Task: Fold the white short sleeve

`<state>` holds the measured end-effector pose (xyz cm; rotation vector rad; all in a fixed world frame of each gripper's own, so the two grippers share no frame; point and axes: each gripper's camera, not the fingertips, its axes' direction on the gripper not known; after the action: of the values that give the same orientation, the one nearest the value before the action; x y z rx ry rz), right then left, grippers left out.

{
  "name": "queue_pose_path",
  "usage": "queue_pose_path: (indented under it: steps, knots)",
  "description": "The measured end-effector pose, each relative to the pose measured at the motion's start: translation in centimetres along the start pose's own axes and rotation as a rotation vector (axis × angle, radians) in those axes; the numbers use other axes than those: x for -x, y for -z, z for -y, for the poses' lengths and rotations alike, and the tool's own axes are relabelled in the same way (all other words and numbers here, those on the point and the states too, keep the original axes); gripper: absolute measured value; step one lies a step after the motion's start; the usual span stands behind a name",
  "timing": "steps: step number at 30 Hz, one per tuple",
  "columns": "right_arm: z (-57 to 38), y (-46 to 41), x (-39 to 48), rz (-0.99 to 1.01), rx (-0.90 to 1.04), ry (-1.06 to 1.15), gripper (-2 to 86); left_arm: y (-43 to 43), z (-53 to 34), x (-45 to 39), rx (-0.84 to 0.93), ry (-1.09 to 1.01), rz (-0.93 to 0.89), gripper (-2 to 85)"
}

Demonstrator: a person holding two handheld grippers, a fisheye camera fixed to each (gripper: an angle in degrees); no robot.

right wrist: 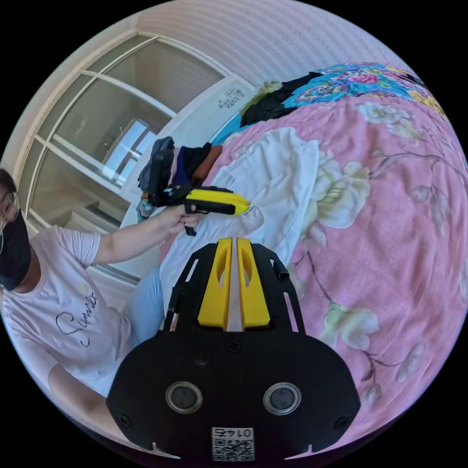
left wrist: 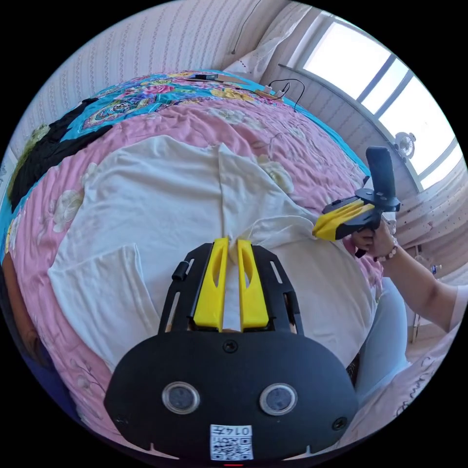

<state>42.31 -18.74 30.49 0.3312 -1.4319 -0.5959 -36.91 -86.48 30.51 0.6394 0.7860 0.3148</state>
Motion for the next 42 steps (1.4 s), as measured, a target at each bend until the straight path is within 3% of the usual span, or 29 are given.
queue_pose_path:
  steps: [2, 6, 10, 13, 16, 22, 26, 30, 35, 42]
  knots:
    - [-0.5, -1.1, 1.9, 0.031, 0.077, 0.064, -0.6, 1.7, -0.9, 1.2, 0.03, -0.024, 0.003, 4.1]
    - [-0.5, -0.8, 3.3, -0.004, 0.005, 0.076, 0.1, 4.6, -1.8, 3.2, 0.047, -0.027, -0.01, 4.1]
    - [1.5, -1.4, 3.7, -0.206, -0.096, 0.027, 3.0, 8.2, -2.2, 4.6, -0.015, -0.014, 0.04, 4.2]
    - [4.5, -2.7, 3.3, -0.399, -0.136, -0.039, 6.5, 11.6, -3.2, 7.3, -0.141, 0.1, 0.1, 4.7]
    - [8.9, -4.5, 1.7, -0.407, -0.136, -0.119, 8.7, 15.1, -5.3, 12.0, -0.251, 0.229, 0.024, 6.1]
    - [15.4, -9.6, -1.5, -0.556, -0.006, -0.191, 11.2, 19.5, -9.2, 20.0, -0.261, 0.43, 0.181, 7.8]
    - [16.0, -8.1, -3.4, -0.478, -0.052, -0.267, 3.1, 20.9, -10.1, 22.9, -0.284, 0.453, 0.149, 11.1]
    - [15.0, -5.6, -5.0, -0.427, -0.165, -0.359, 1.5, 20.9, -10.2, 24.7, -0.237, 0.474, 0.152, 11.0]
    - [14.3, -5.4, -6.6, -0.368, -0.185, -0.43, 0.5, 21.7, -10.6, 26.4, -0.182, 0.483, 0.067, 0.5]
    - [17.2, -1.5, -3.6, -0.431, -0.292, -0.354, 0.2, 27.6, -9.5, 26.1, -0.321, 0.491, 0.047, -0.9]
